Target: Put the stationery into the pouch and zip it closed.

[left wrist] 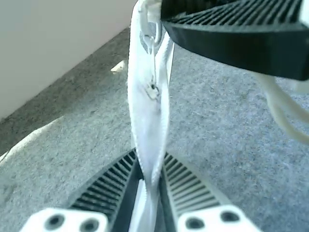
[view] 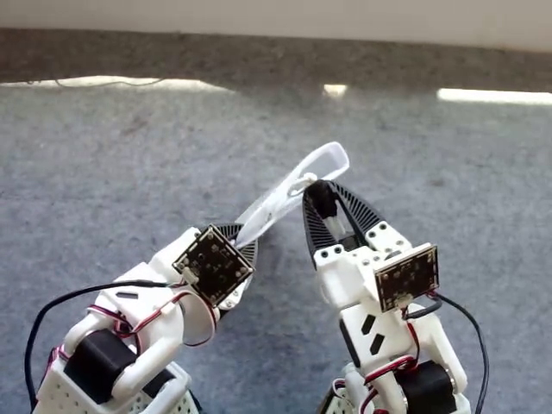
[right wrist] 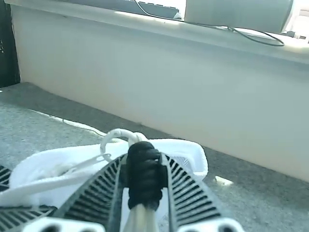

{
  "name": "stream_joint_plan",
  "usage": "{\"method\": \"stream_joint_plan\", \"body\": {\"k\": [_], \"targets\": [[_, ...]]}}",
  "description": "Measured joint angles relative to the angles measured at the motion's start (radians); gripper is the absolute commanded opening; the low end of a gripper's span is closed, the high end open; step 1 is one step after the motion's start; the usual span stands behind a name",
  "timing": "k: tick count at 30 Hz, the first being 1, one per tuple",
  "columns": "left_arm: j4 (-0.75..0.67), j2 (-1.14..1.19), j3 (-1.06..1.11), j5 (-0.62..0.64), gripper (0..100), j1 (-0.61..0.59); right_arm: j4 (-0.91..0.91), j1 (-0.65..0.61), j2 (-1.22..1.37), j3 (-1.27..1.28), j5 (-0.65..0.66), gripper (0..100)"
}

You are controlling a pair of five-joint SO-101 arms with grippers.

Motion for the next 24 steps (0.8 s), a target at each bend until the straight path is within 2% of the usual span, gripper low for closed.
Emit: {"method": "stream_joint_plan", "body": {"k": [7, 13, 24], "targets": [[0.0, 0.0, 0.0, 0.0, 1, -0.029, 0.0, 0.0, 0.0, 0.0, 0.0, 0.5], [0.012, -0.002, 0.0, 0.0, 17, -0.037, 0.04, -0.044, -0.008, -0.002, -0.002, 0.5], [0.038, 0.0, -0.018, 0.002, 18, -0.055, 0.089, -0.049, -0.012, -0.003, -0.005, 0.5]]}}
